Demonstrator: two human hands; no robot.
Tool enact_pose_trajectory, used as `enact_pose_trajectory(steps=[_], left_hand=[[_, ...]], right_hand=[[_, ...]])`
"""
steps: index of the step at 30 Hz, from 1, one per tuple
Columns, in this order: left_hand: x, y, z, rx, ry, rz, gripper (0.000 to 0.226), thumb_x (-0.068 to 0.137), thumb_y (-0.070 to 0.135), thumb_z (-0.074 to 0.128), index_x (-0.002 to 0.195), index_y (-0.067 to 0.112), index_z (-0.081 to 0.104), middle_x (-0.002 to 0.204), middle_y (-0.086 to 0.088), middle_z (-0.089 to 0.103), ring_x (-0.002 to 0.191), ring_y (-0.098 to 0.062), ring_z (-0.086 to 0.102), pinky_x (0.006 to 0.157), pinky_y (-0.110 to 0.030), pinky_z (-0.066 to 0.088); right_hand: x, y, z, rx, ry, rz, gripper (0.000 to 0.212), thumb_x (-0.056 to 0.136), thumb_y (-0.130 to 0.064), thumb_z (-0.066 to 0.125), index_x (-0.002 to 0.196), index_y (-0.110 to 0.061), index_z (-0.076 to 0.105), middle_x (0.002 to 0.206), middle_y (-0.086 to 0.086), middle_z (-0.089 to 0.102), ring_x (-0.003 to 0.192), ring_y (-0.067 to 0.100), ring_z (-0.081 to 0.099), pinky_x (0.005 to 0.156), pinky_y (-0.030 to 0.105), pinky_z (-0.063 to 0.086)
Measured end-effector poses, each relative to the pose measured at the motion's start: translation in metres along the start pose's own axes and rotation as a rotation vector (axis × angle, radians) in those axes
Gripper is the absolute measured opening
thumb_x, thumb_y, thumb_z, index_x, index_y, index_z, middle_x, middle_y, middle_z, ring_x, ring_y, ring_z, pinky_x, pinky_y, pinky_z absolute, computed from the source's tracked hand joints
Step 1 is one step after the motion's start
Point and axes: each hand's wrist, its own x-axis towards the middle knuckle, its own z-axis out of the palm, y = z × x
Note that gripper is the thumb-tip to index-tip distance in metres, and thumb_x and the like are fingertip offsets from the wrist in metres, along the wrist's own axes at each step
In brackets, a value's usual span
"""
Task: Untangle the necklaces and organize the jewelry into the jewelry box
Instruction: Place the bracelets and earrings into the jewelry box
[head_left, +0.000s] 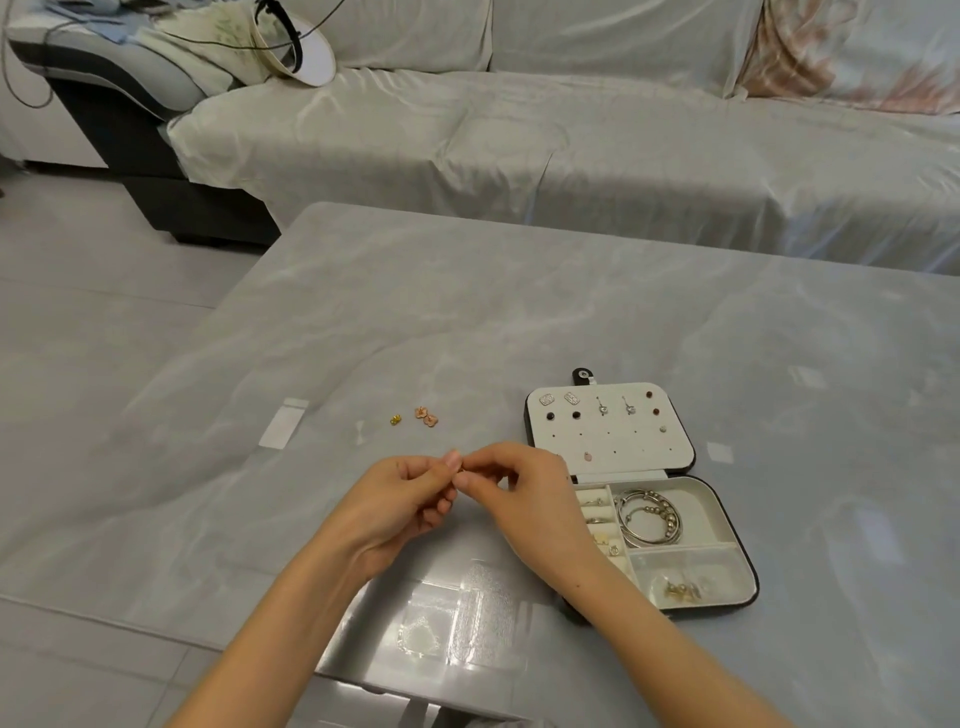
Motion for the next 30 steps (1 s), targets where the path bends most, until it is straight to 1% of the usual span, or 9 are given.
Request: enact_pose_trajectory(steps=[3, 7, 10, 13, 16, 19, 22, 25, 30], left_hand=[[-0.003, 0.001, 0.006, -0.031, -0.084, -0.012, 0.024, 0.074, 0.030, 0.063, 0.063, 0.009, 0.066, 0.056, -0.002, 0.054, 0.050, -0.007, 0.046, 0.048, -0.014, 0.041], [-0.007, -0.001, 0.022, -0.003, -0.268, -0.047, 0.012, 0.073, 0.018, 0.065, 0.073, 0.007, 0.068, 0.063, -0.003, 0.056, 0.055, -0.008, 0.048, 0.053, -0.015, 0.044], [-0.011, -0.007, 0.038, -0.199, -0.395, -0.191, 0.009, 0.074, 0.009, 0.063, 0.078, 0.003, 0.068, 0.067, -0.006, 0.055, 0.057, -0.008, 0.050, 0.052, -0.015, 0.045], [-0.015, -0.012, 0.051, -0.324, -0.448, -0.290, 0.017, 0.075, 0.006, 0.061, 0.087, -0.003, 0.065, 0.067, -0.007, 0.055, 0.055, -0.008, 0.051, 0.050, -0.014, 0.045], [-0.017, -0.012, 0.061, -0.167, -0.390, -0.204, 0.017, 0.072, 0.012, 0.064, 0.083, -0.002, 0.065, 0.065, -0.006, 0.056, 0.053, -0.007, 0.050, 0.050, -0.013, 0.046], [-0.015, -0.009, 0.071, -0.041, -0.311, -0.077, 0.014, 0.083, 0.013, 0.060, 0.076, 0.002, 0.065, 0.063, -0.005, 0.055, 0.053, -0.007, 0.049, 0.052, -0.014, 0.045], [-0.010, -0.005, 0.084, -0.077, -0.223, -0.040, 0.018, 0.090, 0.009, 0.055, 0.079, -0.001, 0.065, 0.061, -0.004, 0.052, 0.051, -0.007, 0.046, 0.050, -0.013, 0.044], [-0.003, -0.001, 0.093, -0.083, -0.133, -0.034, 0.018, 0.091, 0.008, 0.055, 0.091, -0.008, 0.064, 0.060, -0.005, 0.051, 0.049, -0.006, 0.046, 0.050, -0.013, 0.044], [0.007, 0.003, 0.102, 0.265, 0.081, 0.220, 0.016, 0.090, 0.014, 0.059, 0.080, 0.006, 0.067, 0.060, 0.001, 0.058, 0.054, -0.006, 0.052, 0.057, -0.018, 0.044]], right_hand=[[-0.011, 0.000, -0.010, 0.085, 0.068, 0.017, 0.005, 0.078, -0.014, 0.073, 0.076, -0.019, 0.074, 0.067, -0.011, 0.068, 0.067, 0.001, 0.057, 0.064, 0.009, 0.039], [-0.031, 0.004, -0.033, 0.162, 0.127, 0.109, 0.011, 0.077, -0.017, 0.073, 0.076, -0.028, 0.074, 0.072, -0.013, 0.070, 0.068, 0.003, 0.057, 0.064, 0.012, 0.041], [-0.049, 0.006, -0.045, 0.199, 0.154, 0.136, 0.017, 0.078, -0.013, 0.072, 0.079, -0.030, 0.075, 0.075, -0.012, 0.072, 0.075, 0.011, 0.062, 0.070, 0.022, 0.048], [-0.062, 0.005, -0.055, 0.215, 0.158, 0.159, 0.015, 0.079, -0.009, 0.070, 0.082, -0.023, 0.076, 0.076, -0.007, 0.073, 0.079, 0.015, 0.065, 0.075, 0.029, 0.051], [-0.064, 0.004, -0.066, 0.204, 0.121, 0.191, 0.014, 0.080, -0.011, 0.069, 0.081, -0.023, 0.075, 0.076, -0.007, 0.073, 0.078, 0.012, 0.066, 0.075, 0.032, 0.052], [-0.058, 0.004, -0.070, 0.137, 0.147, 0.173, 0.013, 0.082, -0.013, 0.068, 0.078, -0.025, 0.072, 0.073, -0.010, 0.071, 0.073, 0.007, 0.064, 0.072, 0.026, 0.051], [-0.051, 0.007, -0.066, 0.080, 0.298, 0.146, 0.013, 0.082, -0.012, 0.067, 0.076, -0.023, 0.069, 0.070, -0.014, 0.068, 0.068, 0.002, 0.060, 0.064, 0.012, 0.044], [-0.044, 0.011, -0.057, 0.036, 0.442, 0.122, 0.013, 0.082, -0.016, 0.067, 0.075, -0.027, 0.066, 0.068, -0.012, 0.067, 0.072, 0.000, 0.061, 0.065, 0.009, 0.043], [-0.031, 0.016, -0.053, -0.008, 0.571, 0.154, 0.015, 0.083, -0.019, 0.065, 0.073, -0.029, 0.063, 0.070, -0.012, 0.065, 0.073, 0.001, 0.058, 0.064, 0.011, 0.043]])
